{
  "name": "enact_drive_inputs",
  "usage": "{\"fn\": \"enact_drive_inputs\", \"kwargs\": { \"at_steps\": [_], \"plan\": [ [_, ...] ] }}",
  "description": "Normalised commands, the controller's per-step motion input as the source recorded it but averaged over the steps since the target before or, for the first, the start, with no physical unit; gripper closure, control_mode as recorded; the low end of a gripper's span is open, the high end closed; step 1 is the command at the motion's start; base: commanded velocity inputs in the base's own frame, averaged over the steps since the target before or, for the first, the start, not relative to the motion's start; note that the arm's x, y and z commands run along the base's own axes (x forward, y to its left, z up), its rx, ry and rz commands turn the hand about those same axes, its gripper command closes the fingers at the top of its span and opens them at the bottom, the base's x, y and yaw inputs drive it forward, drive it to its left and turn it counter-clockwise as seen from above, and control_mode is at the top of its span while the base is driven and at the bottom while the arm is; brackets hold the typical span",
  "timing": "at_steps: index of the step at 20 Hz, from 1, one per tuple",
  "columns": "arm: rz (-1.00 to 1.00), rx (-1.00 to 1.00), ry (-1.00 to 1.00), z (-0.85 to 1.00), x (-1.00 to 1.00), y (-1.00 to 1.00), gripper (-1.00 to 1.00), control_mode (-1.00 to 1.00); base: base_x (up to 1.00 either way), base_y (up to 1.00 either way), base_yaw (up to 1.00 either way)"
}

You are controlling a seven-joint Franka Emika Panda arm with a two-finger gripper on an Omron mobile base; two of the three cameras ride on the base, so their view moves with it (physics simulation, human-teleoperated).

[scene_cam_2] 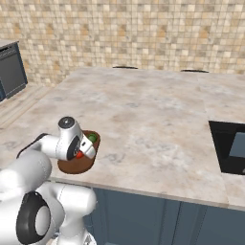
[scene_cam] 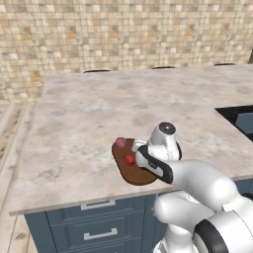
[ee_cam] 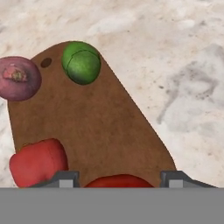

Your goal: Place the avocado, onion, tomato, and bell pepper on the cutting board.

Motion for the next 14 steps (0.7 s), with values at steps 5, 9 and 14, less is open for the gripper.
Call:
{"fn": "enact_drive_inputs", "kwargs": {
  "at_steps": [5,9,14],
  "plan": [
    [-0.02,0.00,0.00,-0.26,0.07,0.00,1.00,-1.00,0.00,0.00,0.00],
    [-0.02,0.00,0.00,-0.22,0.07,0.00,1.00,-1.00,0.00,0.00,0.00],
    [-0.02,0.00,0.00,-0.25,0.06,0.00,1.00,-1.00,0.00,0.00,0.00]
  ]
}}
